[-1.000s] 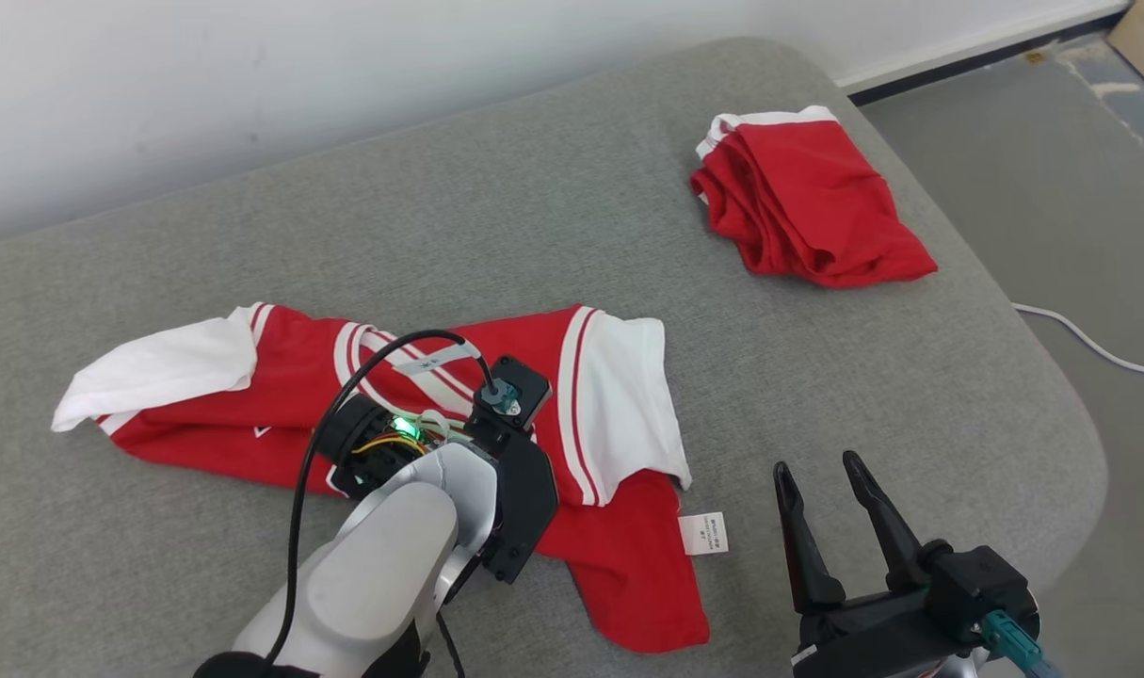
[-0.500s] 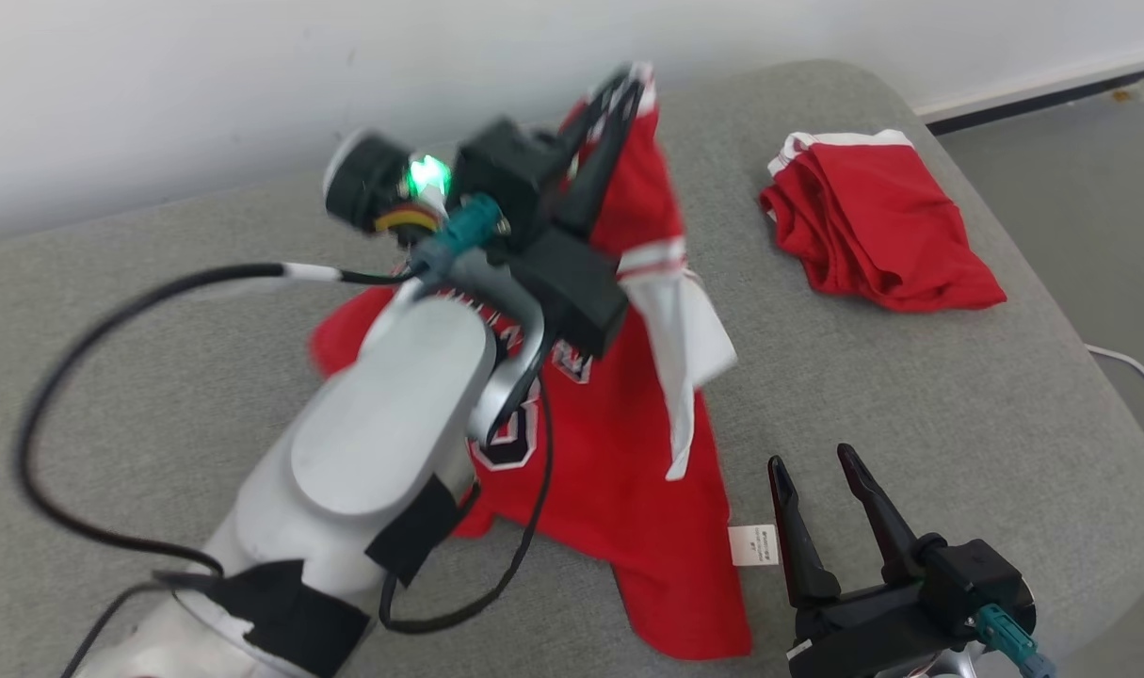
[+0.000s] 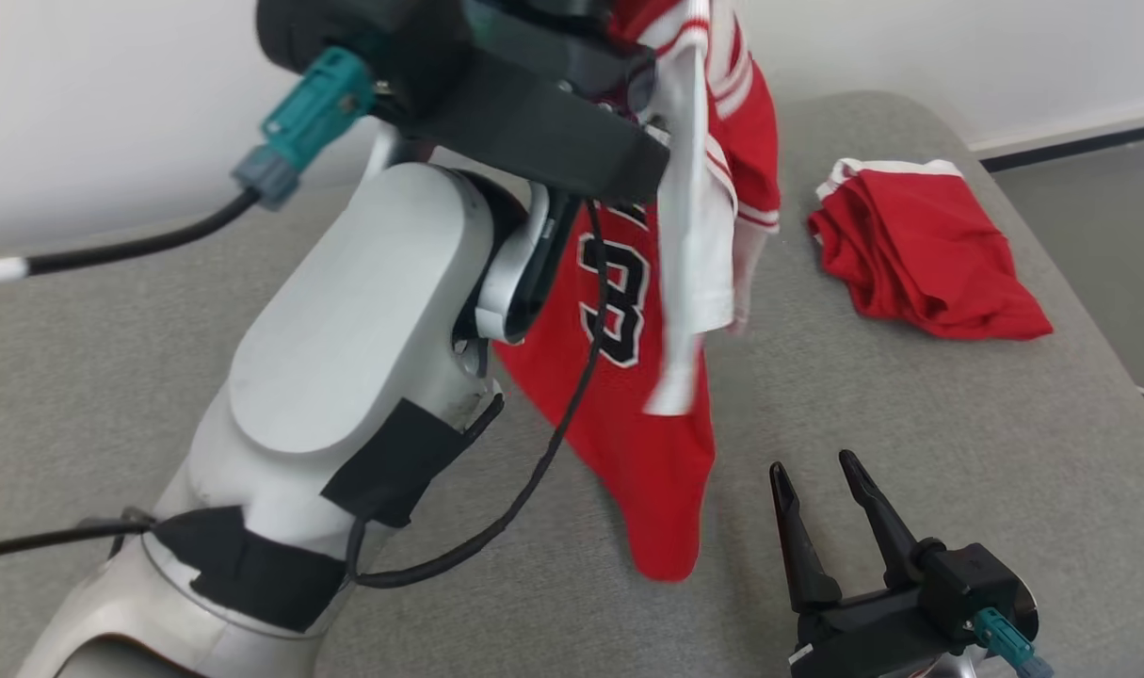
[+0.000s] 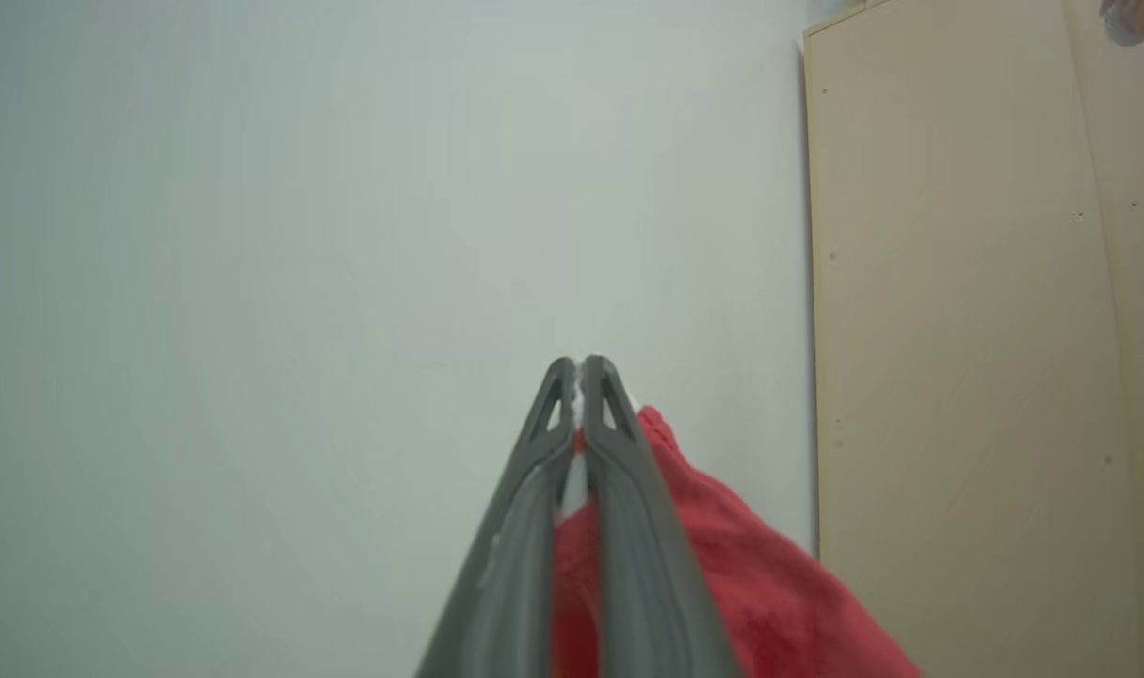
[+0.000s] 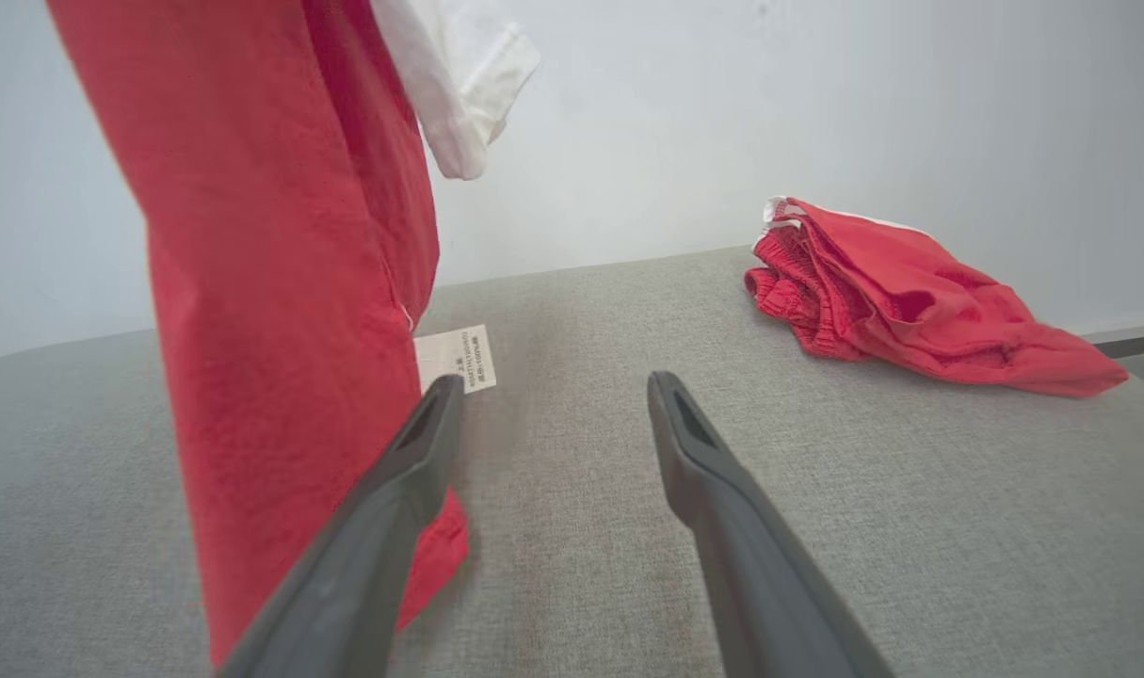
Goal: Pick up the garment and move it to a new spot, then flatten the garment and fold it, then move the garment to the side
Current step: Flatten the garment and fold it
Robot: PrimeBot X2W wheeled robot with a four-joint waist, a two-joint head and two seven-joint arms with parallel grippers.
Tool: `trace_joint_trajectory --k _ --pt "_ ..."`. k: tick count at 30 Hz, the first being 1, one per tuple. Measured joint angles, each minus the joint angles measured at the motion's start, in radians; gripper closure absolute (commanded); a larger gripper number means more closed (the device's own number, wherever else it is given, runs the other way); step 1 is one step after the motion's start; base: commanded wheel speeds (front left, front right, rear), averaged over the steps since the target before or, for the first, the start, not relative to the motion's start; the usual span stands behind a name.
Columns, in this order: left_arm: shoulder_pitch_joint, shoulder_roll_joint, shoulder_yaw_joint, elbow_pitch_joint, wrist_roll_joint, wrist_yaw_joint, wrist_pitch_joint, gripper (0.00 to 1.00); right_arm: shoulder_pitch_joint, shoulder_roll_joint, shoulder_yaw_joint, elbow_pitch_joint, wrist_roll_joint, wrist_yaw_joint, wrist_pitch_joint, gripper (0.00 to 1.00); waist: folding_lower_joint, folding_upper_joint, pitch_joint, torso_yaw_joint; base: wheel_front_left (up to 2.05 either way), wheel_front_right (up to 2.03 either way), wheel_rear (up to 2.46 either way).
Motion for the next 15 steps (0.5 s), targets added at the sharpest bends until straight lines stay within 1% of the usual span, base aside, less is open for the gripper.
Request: trace_joint_trajectory --k 3,5,9,12,15 --pt "0.049 0.006 0.042 -0.022 -0.037 0.039 -0.002 1.0 0.006 0.0 -0.007 -0.004 -0.002 0.0 0.0 0.0 0.0 0.0 -0.001 0.023 0.0 0.0 0.0" --pt "0.117 0.03 0.086 -0.04 -0.071 0.057 -0.005 1.0 0.014 0.0 -0.009 -0.007 -0.007 0.0 0.0 0.0 0.0 0.0 -0.001 0.041 0.0 0.0 0.0" --pt "0.315 0.134 0.173 -0.068 -0.14 0.083 -0.01 1.0 0.016 0.0 -0.012 -0.006 -0.015 0.0 0.0 0.0 0.0 0.0 -0.001 0.081 0.0 0.0 0.0" --pt "0.482 0.216 0.234 -0.056 -0.168 0.106 -0.01 1.0 0.017 0.0 -0.017 -0.007 -0.029 0.0 0.0 0.0 0.0001 0.0 -0.001 0.111 0.0 0.0 0.0" --pt "0.63 0.267 0.292 -0.025 -0.21 0.118 -0.011 1.0 0.018 0.001 -0.016 -0.01 -0.04 0.0 0.0 0.0 0.0 0.0 -0.002 0.14 0.0 0.0 0.0"
